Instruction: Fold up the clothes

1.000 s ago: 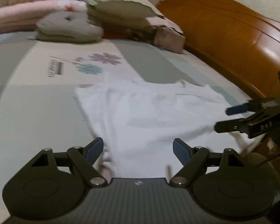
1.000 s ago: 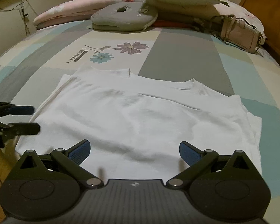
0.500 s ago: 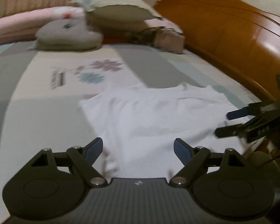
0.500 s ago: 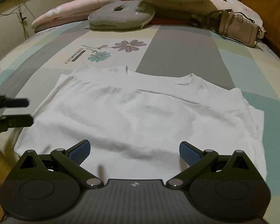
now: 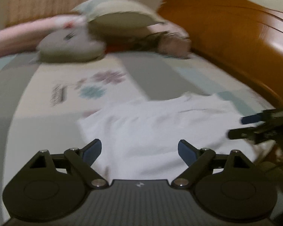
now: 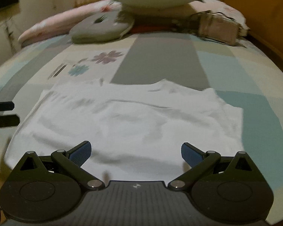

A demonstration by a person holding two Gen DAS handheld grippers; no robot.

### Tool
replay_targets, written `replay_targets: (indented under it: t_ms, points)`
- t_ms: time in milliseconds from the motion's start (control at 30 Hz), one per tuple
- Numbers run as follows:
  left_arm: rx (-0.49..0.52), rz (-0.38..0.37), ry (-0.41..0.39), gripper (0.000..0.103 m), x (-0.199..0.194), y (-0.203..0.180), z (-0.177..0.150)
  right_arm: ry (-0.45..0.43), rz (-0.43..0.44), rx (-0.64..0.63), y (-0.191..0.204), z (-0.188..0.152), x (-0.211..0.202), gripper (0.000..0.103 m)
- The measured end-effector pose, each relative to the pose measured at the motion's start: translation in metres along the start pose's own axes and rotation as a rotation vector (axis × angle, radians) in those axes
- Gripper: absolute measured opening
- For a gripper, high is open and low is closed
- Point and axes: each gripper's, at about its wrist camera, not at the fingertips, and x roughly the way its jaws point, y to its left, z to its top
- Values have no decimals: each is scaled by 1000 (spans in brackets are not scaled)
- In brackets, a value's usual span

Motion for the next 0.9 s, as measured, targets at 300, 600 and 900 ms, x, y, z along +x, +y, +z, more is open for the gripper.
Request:
replay_targets:
  t_ms: [300,600,900]
  points:
    - [-61,98,167,89,55,-8,-19,34,-13,111,-56,-30,-5,103]
    - [-58,143,122,90,60,-24,5,-79,23,202,-101,-30,-12,103]
    - [-26,157,158,90,77,-35,4,-79,34,273,-124,-32,7,103]
